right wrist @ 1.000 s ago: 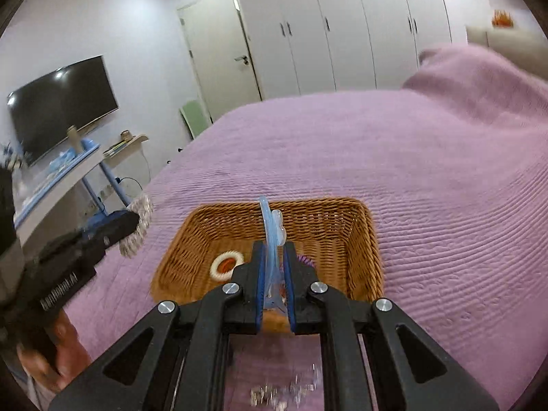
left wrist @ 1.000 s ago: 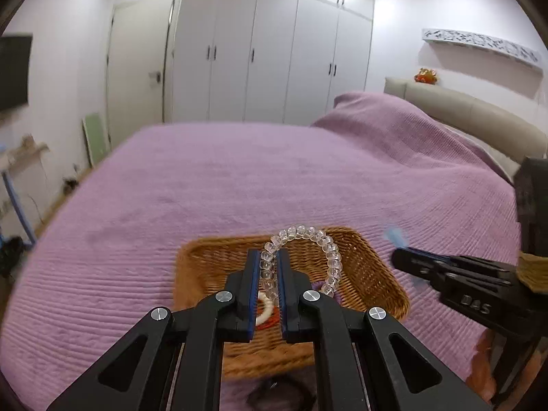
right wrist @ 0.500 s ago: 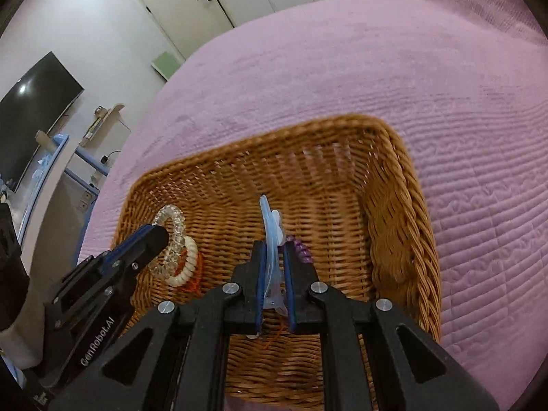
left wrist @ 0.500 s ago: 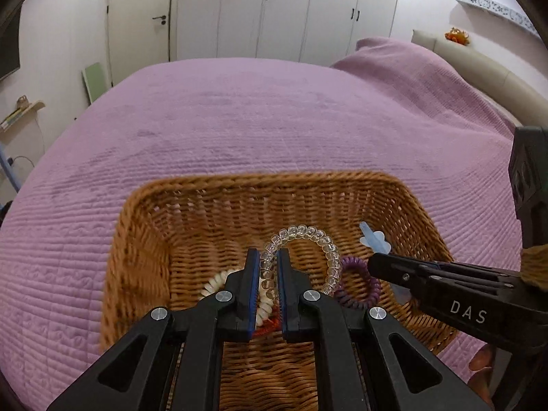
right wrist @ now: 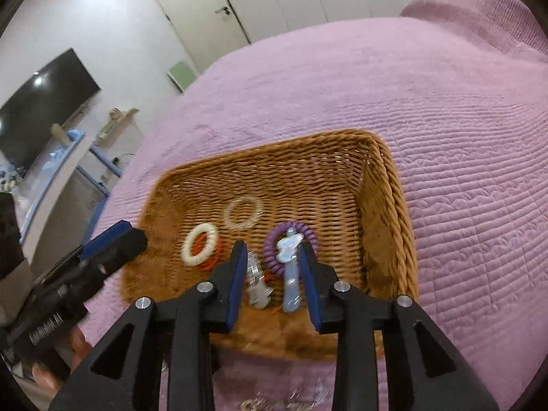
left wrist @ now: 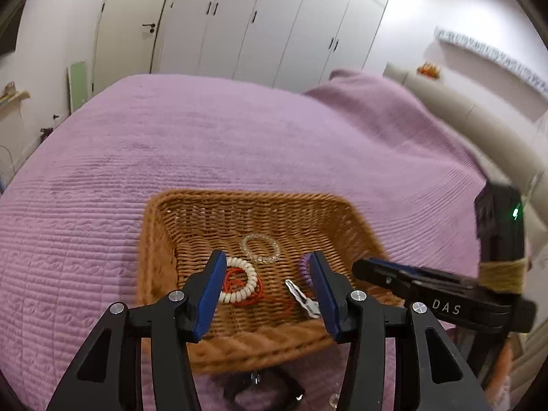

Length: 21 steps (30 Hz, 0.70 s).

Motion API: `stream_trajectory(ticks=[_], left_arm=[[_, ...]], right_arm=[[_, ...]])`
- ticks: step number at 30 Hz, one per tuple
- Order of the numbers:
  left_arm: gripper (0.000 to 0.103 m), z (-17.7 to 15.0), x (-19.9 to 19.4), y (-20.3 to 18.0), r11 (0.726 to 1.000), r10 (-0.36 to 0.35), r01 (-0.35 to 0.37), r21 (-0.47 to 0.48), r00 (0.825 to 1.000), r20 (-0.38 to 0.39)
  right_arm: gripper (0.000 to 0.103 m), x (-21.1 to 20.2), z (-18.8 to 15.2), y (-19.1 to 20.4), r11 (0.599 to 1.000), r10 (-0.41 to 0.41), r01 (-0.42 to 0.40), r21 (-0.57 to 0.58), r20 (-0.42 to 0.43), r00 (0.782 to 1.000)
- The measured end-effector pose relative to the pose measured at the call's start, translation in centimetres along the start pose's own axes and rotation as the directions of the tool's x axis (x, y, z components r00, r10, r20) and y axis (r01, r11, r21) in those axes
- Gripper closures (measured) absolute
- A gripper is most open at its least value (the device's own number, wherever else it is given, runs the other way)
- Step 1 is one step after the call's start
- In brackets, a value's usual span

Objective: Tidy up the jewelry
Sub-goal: 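Drop the beaded bracelet and blue clip into the basket, opening both tools, then grasp the second clear bracelet with the left tool while the right tool grasps the silver hoop earring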

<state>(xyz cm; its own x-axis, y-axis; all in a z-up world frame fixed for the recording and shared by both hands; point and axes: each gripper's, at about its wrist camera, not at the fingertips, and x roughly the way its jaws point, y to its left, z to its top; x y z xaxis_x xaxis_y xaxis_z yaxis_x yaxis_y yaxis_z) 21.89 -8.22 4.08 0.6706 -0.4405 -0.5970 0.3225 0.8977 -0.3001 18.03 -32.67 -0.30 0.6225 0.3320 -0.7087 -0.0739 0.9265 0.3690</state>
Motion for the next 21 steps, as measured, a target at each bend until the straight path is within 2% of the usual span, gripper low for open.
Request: stream_trajectory(ticks=[6, 12, 18, 21], left_arm=[[0.051, -1.2, -5.2, 1.0, 0.999, -0.037, 0.037, -0.007, 0.998, 0.053], [0.051, -3.9, -9.0, 1.7, 0.999, -0.047, 0.047, 0.009, 0.997, 0.066], [0.051, -6.9, -10.5, 2.4, 0.998, -0.042, 0.04, 0.056, 0.999, 0.024], [0.051, -8.5, -9.7, 3.5, 0.998, -0.057, 0.058, 0.03, 0.998, -0.039]], right_arm=[[0.069, -4.1, -2.5, 2.4, 0.996, 0.035, -0.03, -0.079, 0.07, 0.997], [0.069, -6.4, -4.1, 5.1, 0.989, 0.074, -0.063, -0.133, 0.08, 0.994], [0.068, -7.9, -7.6, 6.3, 0.982, 0.098, -0.087, -0.169, 0.059, 0.993], [0.068, -7.5, -9.9, 6.8, 0.979, 0.117, -0.113, -0.17, 0.018, 0.993]])
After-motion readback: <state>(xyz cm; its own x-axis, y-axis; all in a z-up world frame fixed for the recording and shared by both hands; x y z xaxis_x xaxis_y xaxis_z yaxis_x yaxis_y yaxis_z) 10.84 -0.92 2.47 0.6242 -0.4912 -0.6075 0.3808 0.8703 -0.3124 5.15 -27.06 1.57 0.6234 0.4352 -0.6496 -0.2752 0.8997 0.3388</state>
